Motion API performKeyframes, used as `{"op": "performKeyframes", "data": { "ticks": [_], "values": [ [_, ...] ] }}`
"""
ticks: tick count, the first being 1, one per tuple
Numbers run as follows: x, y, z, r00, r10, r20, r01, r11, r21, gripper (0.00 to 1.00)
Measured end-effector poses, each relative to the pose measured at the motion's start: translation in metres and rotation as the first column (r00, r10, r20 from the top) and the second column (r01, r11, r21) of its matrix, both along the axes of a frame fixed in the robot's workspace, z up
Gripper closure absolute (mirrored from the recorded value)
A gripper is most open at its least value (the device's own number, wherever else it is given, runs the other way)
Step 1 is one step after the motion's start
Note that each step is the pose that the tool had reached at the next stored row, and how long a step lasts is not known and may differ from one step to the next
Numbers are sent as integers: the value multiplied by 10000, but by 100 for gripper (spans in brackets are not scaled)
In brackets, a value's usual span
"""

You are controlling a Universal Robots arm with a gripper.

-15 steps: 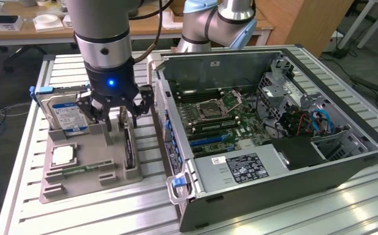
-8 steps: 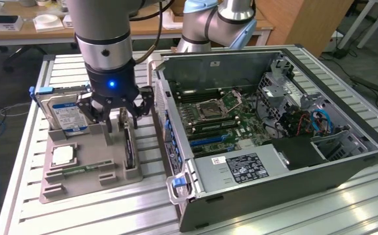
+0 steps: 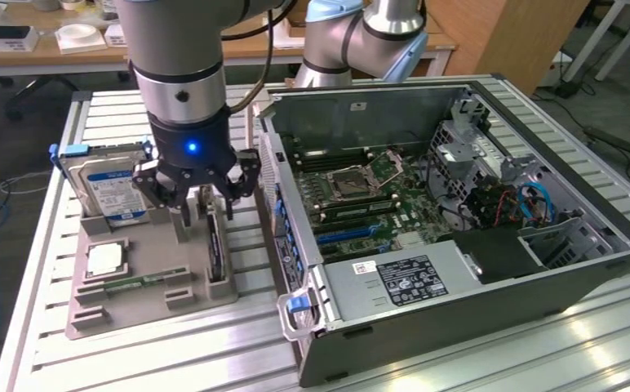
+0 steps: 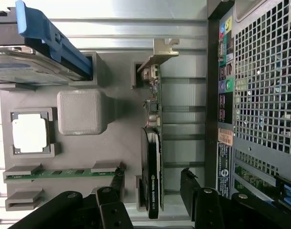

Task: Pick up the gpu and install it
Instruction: 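Pick up the gpu and move the gpu toward the slot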

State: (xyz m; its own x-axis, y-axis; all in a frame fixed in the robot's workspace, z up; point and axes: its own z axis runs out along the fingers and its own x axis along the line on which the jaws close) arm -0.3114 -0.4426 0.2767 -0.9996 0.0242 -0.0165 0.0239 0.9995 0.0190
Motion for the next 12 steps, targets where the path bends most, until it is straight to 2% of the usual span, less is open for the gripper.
{"op": "performKeyframes", "data": {
  "ticks": [12],
  "values": [
    [0, -52, -97, 10000, -17, -9, 17, 10000, 1, 41]
  ]
}}
